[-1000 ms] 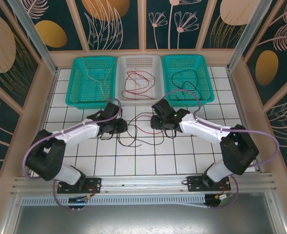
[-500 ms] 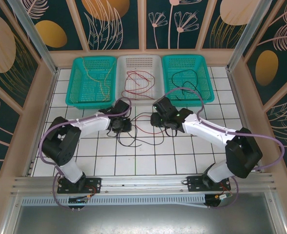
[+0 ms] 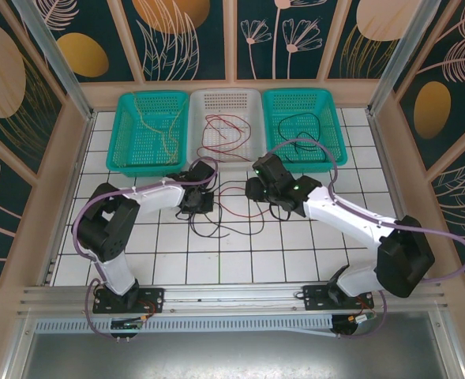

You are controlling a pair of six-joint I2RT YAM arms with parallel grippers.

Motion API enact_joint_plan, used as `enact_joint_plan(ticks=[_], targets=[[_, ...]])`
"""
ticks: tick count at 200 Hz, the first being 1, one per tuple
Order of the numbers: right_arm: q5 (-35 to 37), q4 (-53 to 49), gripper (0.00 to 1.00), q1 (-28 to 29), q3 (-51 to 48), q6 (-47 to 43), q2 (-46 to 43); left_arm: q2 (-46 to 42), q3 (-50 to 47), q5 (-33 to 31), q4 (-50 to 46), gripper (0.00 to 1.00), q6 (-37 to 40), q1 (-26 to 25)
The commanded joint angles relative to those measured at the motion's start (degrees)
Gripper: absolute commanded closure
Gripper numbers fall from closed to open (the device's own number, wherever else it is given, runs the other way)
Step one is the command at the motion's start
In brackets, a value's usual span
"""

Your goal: Untangle the cables

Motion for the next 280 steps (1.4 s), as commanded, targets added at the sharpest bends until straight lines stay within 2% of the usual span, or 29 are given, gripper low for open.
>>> enact_joint_plan(ticks=[1, 15, 53, 73, 91, 112, 128, 152, 192, 232, 280], targets=[[1.1, 2.0, 0.64, -0.7, 0.2, 1.1, -4.5, -5.5, -0.4, 0.7, -0.7, 1.0, 0.7, -0.5], [-0.4, 3.3, 0.62, -0.9, 0.4, 1.2, -6.3, -10.8, -1.4, 2.7, 1.8, 1.0, 0.8, -0.6], [-5.1, 6.2, 0.47, -1.2, 3.1, 3.0, -8.3, -24.0, -4.0, 8.5, 10.9, 1.0, -0.6, -0.5], [-6.4, 7.4, 0.43, -1.2, 5.1, 4.2, -8.3, -28.4, -3.8, 11.1, 15.7, 1.0, -1.0, -0.5], [-10.1, 8.5, 0.42, -1.1, 6.8, 3.5, -8.3, -30.8, -2.9, 10.8, 17.5, 1.0, -1.3, -0.5], [-10.2, 7.9, 0.41, -0.9, 7.6, 0.6, -9.1, -31.4, 2.0, 10.1, 18.0, 1.0, -1.6, -0.5], [-13.8, 9.9, 0.41, -0.5, 6.6, -2.2, -10.4, -31.0, 4.5, 10.8, 19.0, 1.0, -2.9, -0.3], [-17.1, 12.5, 0.37, 1.1, 4.5, -6.7, -12.2, -28.6, 7.5, 17.3, 22.1, 1.0, -5.0, 0.2], [-18.9, 10.1, 0.33, 1.2, 7.1, -12.2, -11.8, -25.5, 11.5, 23.1, 22.5, 1.0, -4.9, 0.8], [-12.6, 3.9, 0.33, 1.6, 12.3, -16.7, -8.7, -23.7, 14.2, 28.3, 20.8, 1.0, -3.8, 1.7], [-13.4, 3.6, 0.47, 1.8, 14.0, -17.6, -6.3, -24.4, 12.3, 32.8, 25.7, 1.0, -7.9, 2.5]])
